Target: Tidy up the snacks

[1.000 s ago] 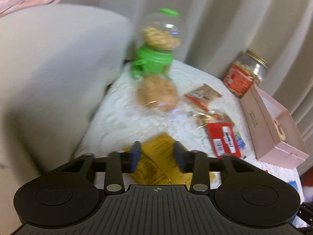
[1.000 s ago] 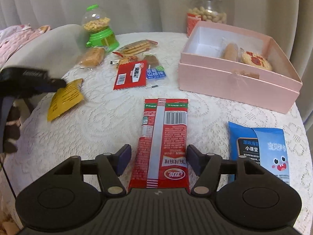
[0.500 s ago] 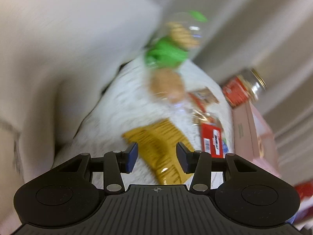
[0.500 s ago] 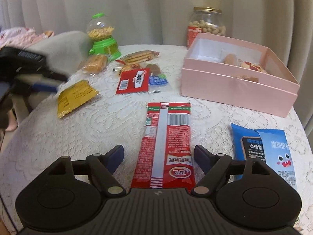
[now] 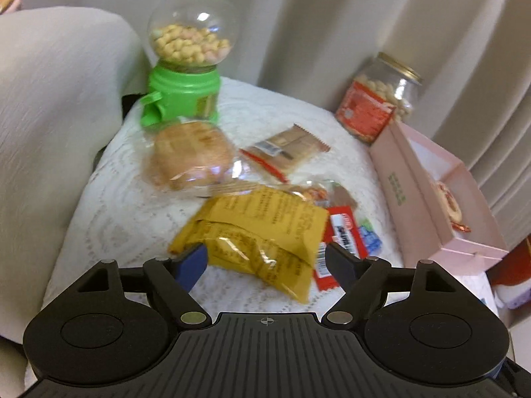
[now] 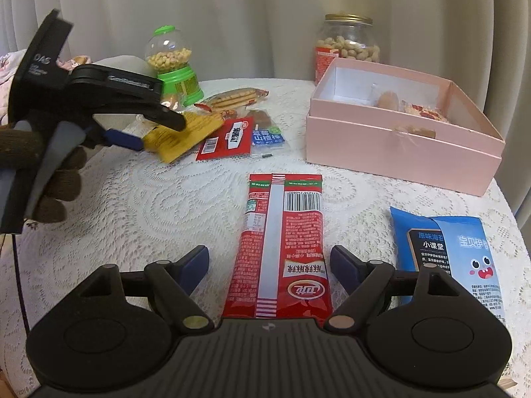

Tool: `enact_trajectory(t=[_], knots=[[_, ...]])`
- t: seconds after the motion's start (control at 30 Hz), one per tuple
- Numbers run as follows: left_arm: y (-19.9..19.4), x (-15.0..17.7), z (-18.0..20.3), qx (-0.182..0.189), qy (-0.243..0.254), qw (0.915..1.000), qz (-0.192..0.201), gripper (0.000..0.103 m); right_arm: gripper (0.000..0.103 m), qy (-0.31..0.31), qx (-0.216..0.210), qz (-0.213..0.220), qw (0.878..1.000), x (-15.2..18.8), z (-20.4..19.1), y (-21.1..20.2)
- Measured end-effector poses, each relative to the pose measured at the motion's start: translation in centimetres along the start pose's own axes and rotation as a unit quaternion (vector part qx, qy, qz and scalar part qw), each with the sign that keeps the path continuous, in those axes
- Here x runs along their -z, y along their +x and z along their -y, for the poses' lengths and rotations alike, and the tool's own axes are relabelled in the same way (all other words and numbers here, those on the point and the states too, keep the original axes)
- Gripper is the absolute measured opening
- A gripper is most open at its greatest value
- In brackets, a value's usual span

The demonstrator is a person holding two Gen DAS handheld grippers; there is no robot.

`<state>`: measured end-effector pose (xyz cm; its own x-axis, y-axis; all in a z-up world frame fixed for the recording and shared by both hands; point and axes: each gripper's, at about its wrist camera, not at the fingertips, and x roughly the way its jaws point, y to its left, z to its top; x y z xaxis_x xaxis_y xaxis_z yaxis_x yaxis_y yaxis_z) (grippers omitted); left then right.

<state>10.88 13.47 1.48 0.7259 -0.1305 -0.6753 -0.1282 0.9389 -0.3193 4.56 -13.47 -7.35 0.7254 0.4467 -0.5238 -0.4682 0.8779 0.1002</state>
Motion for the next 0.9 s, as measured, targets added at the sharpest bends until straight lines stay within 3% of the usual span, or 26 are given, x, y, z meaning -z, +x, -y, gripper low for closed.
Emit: enact_trajectory(t=[0.07, 0.2, 0.3, 0.33, 0.4, 0.47, 0.6, 0.77, 0.9], knots=[[-1.0, 0.2, -0.5, 0.012, -0.016, 0.9998, 0.009, 0.073, 0.081, 0.0, 0.0, 0.001, 1.0, 0.1, -0.1, 0.0], [-2.9, 1.1, -1.9, 0.017, -0.037, 0.9989, 0.022, 0.072, 0.081, 0.001, -0.003, -0.005, 1.0, -0.2, -0.1, 0.2], [-2.6, 3.0, -3.5, 0.02, -0.036, 0.9991, -0.009, 0.068, 0.081, 0.003, -0.023, -0.022, 0.999, -1.8, -0.2, 0.6], [-3.2, 4.0, -3.9, 0.025, -0.021, 0.9994, 0.012, 0.064, 0.081, 0.001, -0.024, -0.021, 0.999, -2.6, -0.2, 0.6], [-4.1, 5.6, -4.3, 0.013, 0.001, 0.9993, 0.035, 0.039, 0.081, -0.015, -0.02, -0.009, 1.0, -4.8, -0.7, 0.5], [-5.1, 7.4, -5.0, 0.01, 0.004, 0.9987, 0.049, 0.023, 0.081, -0.037, -0.011, 0.007, 0.999, -7.1, -1.6, 0.5], [-6.8, 9.0, -6.3, 0.03, 0.009, 0.9983, 0.049, 0.02, 0.081, -0.079, -0.028, 0.021, 0.996, -11.6, -3.8, 2.4], [-7.8, 10.1, -7.0, 0.044, 0.005, 0.9975, 0.055, 0.017, 0.082, -0.145, -0.085, -0.019, 0.986, -14.8, -7.8, 8.1], [-7.8, 10.0, -7.6, 0.062, -0.007, 0.9967, 0.053, 0.017, 0.082, -0.206, -0.065, -0.053, 0.975, -15.4, -10.7, 13.5]])
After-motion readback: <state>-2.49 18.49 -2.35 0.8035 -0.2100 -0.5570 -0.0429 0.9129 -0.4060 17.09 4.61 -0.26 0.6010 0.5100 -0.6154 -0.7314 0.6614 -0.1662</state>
